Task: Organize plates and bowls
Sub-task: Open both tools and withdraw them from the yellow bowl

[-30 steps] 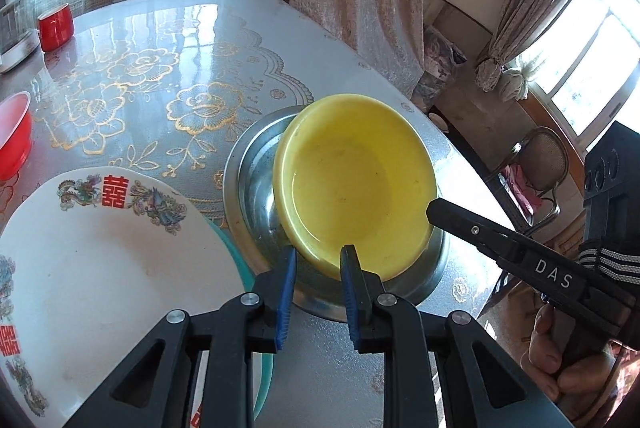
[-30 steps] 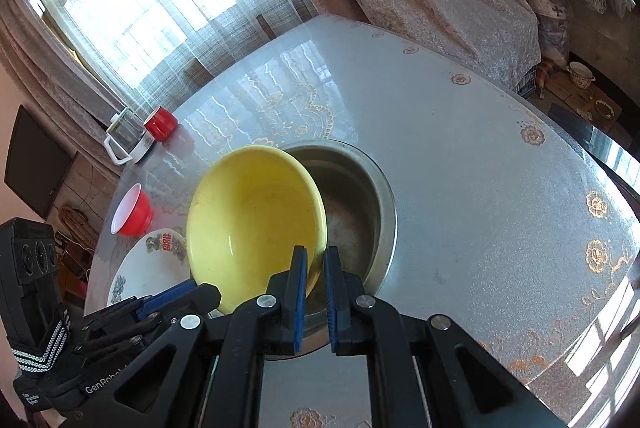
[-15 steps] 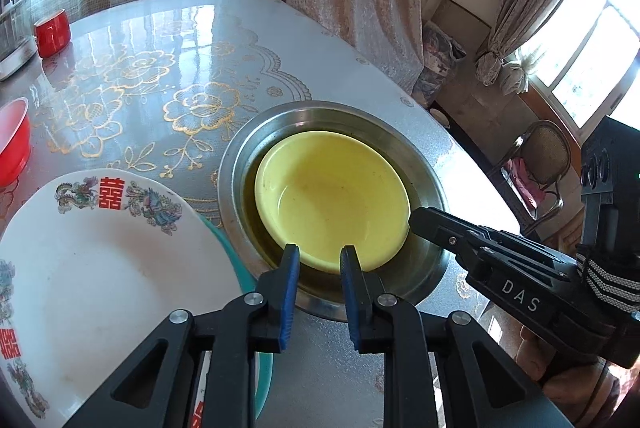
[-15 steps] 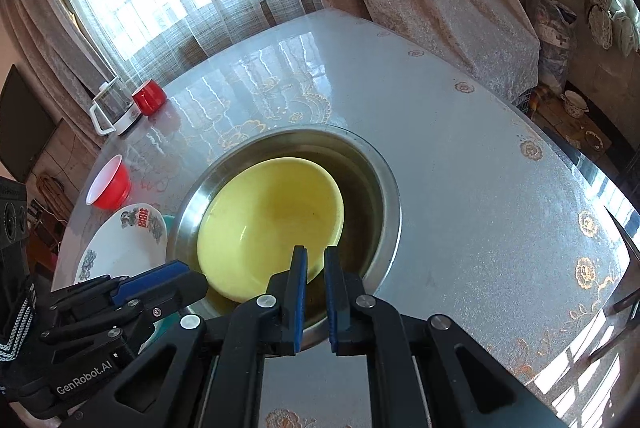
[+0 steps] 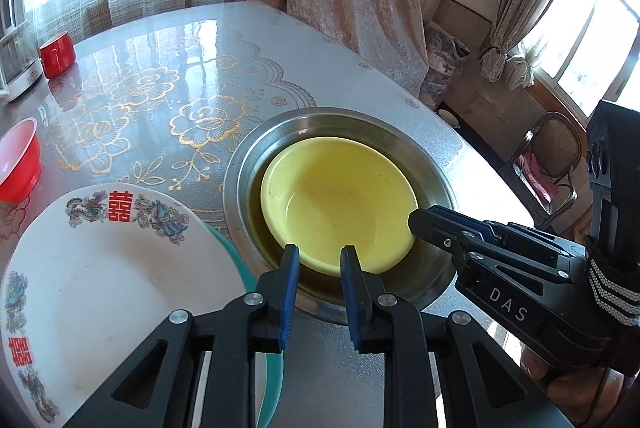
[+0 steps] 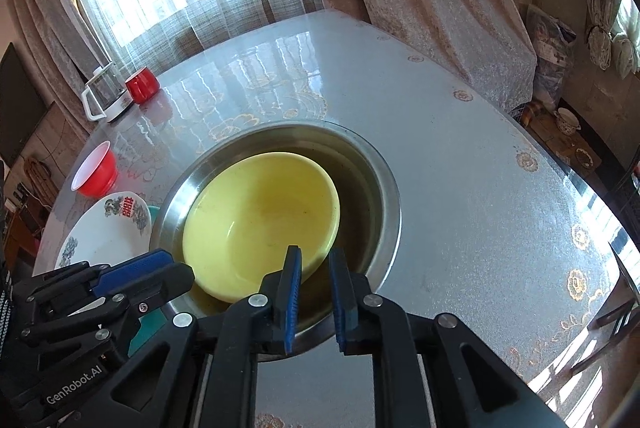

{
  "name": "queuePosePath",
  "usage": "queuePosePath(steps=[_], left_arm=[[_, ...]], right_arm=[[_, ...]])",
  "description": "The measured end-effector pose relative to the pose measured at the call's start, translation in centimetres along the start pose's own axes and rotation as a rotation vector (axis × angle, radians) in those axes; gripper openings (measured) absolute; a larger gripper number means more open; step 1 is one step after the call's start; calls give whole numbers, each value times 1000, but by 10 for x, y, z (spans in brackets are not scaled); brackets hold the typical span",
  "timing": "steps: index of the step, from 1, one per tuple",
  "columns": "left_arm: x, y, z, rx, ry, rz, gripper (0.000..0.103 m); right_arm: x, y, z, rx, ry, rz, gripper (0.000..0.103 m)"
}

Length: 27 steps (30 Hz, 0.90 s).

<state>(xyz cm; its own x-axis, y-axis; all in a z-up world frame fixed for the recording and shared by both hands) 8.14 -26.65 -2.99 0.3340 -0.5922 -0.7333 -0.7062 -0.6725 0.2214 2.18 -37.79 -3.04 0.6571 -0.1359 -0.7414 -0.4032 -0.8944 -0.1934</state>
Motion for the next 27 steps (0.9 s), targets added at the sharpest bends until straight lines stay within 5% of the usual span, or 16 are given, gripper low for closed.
queuePosePath(steps=[27], left_arm=[[-34, -21, 4, -2, 98, -110, 28]], right_arm=[[2, -13, 5, -68, 36, 47, 23]])
Point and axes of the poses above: each gripper's, at about its wrist camera, not at the fingertips, and x roughly the way its jaws point, y to its right, z to its underside, the point moved 4 cm from there along x, roughly the way its jaws point, and after that the axes turned 5 degrees about y, right-handed, at the moved point
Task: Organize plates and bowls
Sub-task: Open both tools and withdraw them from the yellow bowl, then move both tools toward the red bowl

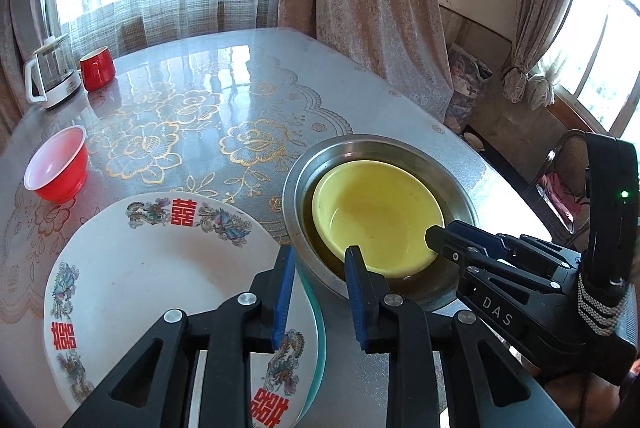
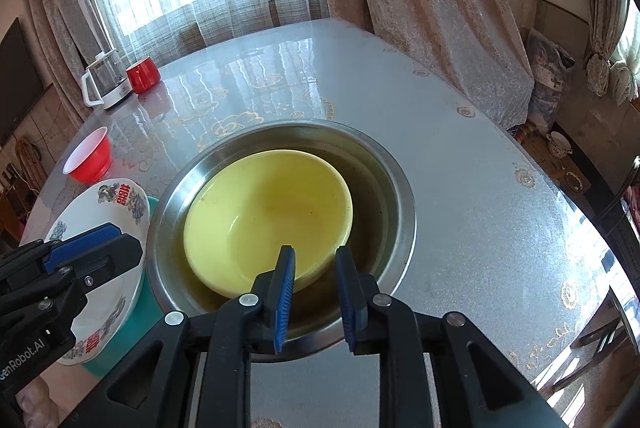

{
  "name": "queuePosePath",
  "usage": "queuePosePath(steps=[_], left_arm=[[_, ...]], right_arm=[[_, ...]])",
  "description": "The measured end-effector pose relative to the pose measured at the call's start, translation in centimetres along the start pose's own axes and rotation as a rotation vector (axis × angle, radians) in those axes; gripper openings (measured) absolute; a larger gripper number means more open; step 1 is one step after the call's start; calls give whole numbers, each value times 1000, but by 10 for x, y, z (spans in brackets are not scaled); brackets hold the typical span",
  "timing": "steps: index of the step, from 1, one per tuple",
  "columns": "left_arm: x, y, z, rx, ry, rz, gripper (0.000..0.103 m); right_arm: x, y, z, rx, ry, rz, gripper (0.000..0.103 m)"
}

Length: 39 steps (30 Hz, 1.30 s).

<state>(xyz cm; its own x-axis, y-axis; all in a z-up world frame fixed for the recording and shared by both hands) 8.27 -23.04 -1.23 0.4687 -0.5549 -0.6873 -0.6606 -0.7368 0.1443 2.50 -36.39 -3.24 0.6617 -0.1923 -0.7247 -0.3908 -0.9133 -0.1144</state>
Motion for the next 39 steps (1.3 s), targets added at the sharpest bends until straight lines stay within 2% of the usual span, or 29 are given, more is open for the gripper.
queuePosePath(steps=[7, 14, 26, 33, 39], left_arm=[[-3, -6, 6, -22, -10, -13, 29], [-6, -15, 9, -53, -9, -22, 32], [-22, -48, 13, -163, 23, -19, 49], [-42, -81, 11, -234, 68, -55, 56], [-60, -134, 16, -338, 101, -145, 58]], right_arm=[[-3, -2, 0, 18, 14, -11, 33], [-6, -2, -3, 40, 31, -15, 36], [-8, -11, -8, 42, 60, -35, 39], [-9, -21, -15, 10, 67, -45, 39], [-9, -44, -34, -24, 71, -115, 39]])
Point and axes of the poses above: each gripper's, at about its wrist camera, not at the fingertips, and x roughly the way its jaws point, y to its right, z to its underside, the point moved 4 cm from there along x, roughly the way its jaws point, and after that the axes turned 5 degrees about y, right-handed, at the moved point
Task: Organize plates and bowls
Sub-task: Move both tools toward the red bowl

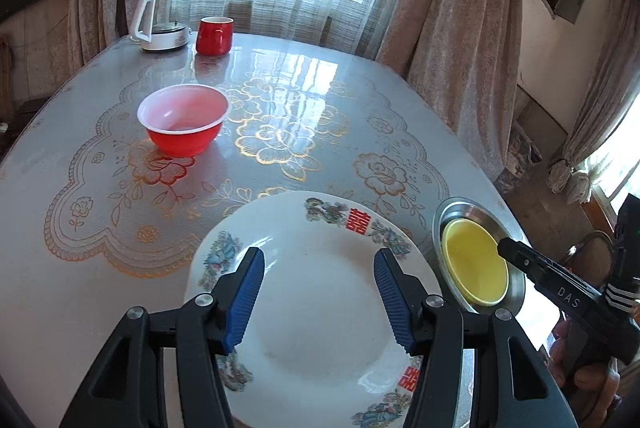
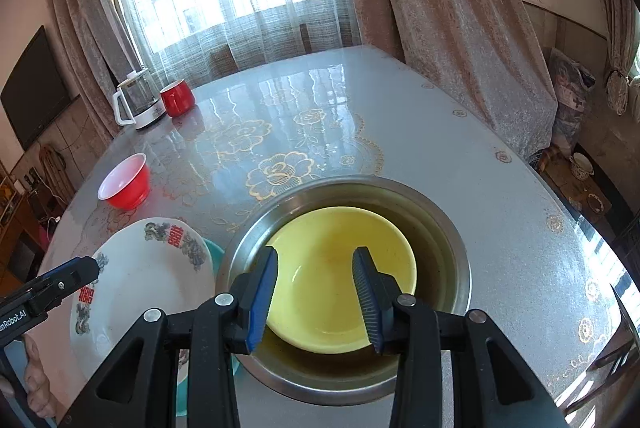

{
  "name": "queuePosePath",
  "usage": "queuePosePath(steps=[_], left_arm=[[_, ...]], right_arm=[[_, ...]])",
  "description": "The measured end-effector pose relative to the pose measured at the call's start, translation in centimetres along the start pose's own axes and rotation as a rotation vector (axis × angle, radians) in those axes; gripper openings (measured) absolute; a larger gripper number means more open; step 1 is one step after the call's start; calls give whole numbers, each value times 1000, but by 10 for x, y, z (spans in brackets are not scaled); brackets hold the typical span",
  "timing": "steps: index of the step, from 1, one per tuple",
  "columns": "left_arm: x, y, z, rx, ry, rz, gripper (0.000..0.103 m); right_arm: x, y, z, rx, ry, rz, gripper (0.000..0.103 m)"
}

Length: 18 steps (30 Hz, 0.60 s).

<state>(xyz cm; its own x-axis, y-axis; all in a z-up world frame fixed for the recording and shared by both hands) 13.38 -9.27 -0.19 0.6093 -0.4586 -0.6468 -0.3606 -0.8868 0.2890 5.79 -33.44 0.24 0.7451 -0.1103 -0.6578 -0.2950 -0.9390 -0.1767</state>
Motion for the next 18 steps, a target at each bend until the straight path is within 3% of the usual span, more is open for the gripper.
queuePosePath(steps=[7, 18], left_arm=[[-2, -81, -4, -167, 6, -111, 58], [-3, -163, 4, -355, 36, -135, 59]], right_arm=[[20, -49, -13, -26, -79, -179, 39], [63, -127, -20, -2, -252, -402, 39]])
Point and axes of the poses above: each gripper's, at about its wrist camera, not at the fingertips, and x roughly the way its jaws point, y to its right, z to its underside, the point moved 4 cm from there along x, roughly the way its jaws point, and after that the axes turned 5 degrees about y, right-handed, at the moved point
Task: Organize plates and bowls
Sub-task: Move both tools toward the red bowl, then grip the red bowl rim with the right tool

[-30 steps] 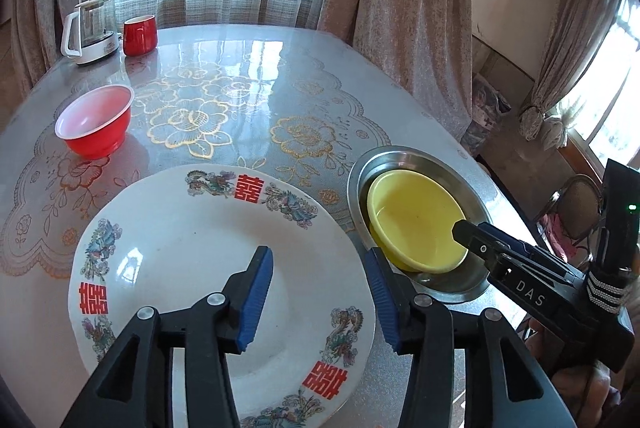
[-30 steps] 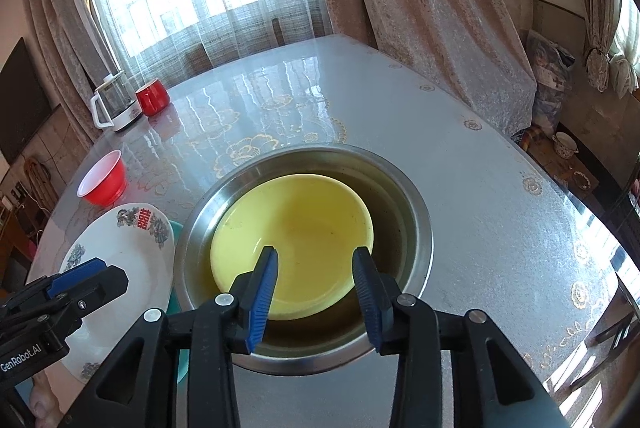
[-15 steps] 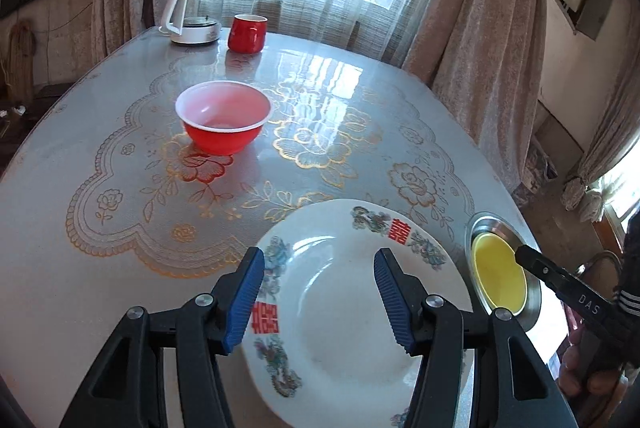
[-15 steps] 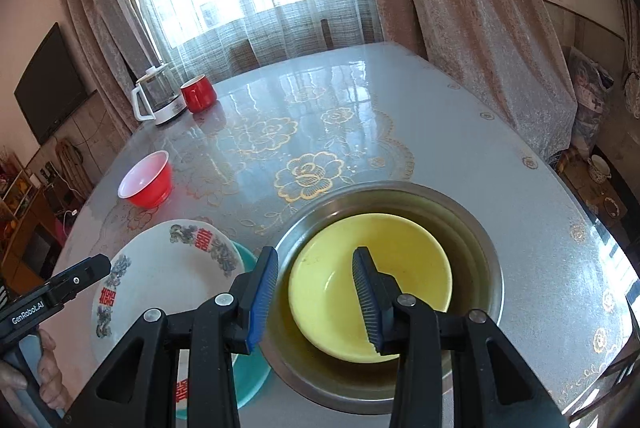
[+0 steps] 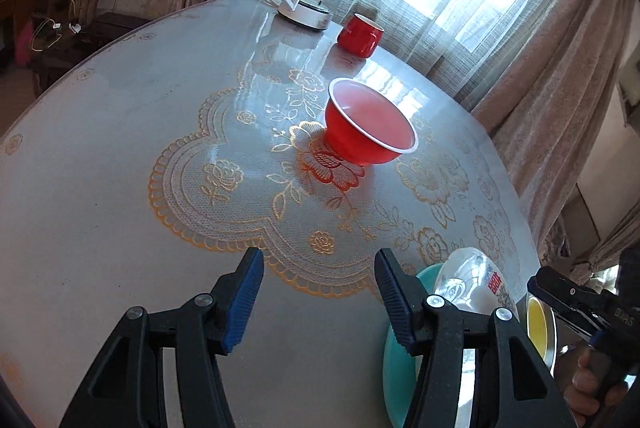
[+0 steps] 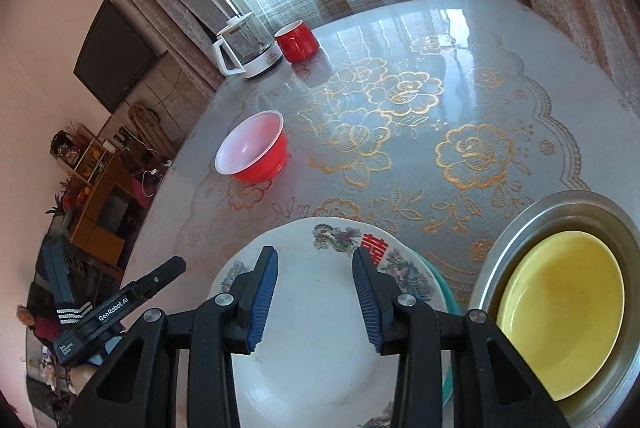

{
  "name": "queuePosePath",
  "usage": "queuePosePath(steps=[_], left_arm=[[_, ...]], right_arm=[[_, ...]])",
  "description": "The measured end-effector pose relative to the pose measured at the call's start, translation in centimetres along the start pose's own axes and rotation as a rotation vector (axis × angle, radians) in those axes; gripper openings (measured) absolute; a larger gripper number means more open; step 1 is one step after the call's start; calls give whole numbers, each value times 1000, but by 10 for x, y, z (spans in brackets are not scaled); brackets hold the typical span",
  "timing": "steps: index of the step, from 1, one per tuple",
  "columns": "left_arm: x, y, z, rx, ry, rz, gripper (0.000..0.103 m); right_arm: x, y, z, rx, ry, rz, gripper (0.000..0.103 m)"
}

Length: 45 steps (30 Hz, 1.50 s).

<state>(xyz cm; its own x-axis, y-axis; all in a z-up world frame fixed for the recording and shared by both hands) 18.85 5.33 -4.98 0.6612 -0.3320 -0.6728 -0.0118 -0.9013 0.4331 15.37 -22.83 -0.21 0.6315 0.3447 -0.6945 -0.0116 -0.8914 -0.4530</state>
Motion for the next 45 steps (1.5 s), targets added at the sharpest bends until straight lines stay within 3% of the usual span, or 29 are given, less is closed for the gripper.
queuePosePath(steps=[6, 10, 13, 16, 20, 27, 32, 37, 39, 45], left_arm=[[9, -31, -14, -118, 7, 28, 72], [21, -41, -25, -150, -44, 35, 72], [24, -42, -38, -116, -22, -22, 70], [30, -38, -52, -117, -24, -7, 69], [39, -25, -73, -92, 8, 36, 61], [68, -5, -101, -78, -25, 77, 53], [92, 0, -114, -82, -53, 61, 46], [119, 1, -110, -100, -99, 60, 31], [122, 3, -104, -101, -115, 68, 16], [104, 12, -88, -55, -105, 67, 13]], right_arm=[[32, -15, -19, 62, -53, -69, 39], [55, -21, -36, 87, -68, -77, 39], [71, -23, -50, 97, -67, -74, 39], [88, -26, -63, 111, -68, -76, 36], [114, -30, -76, 129, -76, -69, 31], [149, -32, -89, 162, -85, -40, 26], [167, -32, -94, 176, -95, -32, 25], [180, -32, -94, 176, -106, -11, 13], [182, -35, -91, 168, -113, -23, 12], [168, -48, -88, 115, -98, -32, 12]])
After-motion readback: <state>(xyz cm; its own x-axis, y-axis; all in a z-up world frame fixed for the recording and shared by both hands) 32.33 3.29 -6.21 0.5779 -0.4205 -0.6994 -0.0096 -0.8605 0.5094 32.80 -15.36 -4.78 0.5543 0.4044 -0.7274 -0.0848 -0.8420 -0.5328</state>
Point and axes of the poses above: each gripper's, at about its wrist camera, not at the fingertips, and x roughly the way its jaws point, y to its right, z to its underside, the point moved 4 cm from there along x, roughly the way its jaws point, and after that the axes turned 5 degrees about y, right-handed, at the moved point
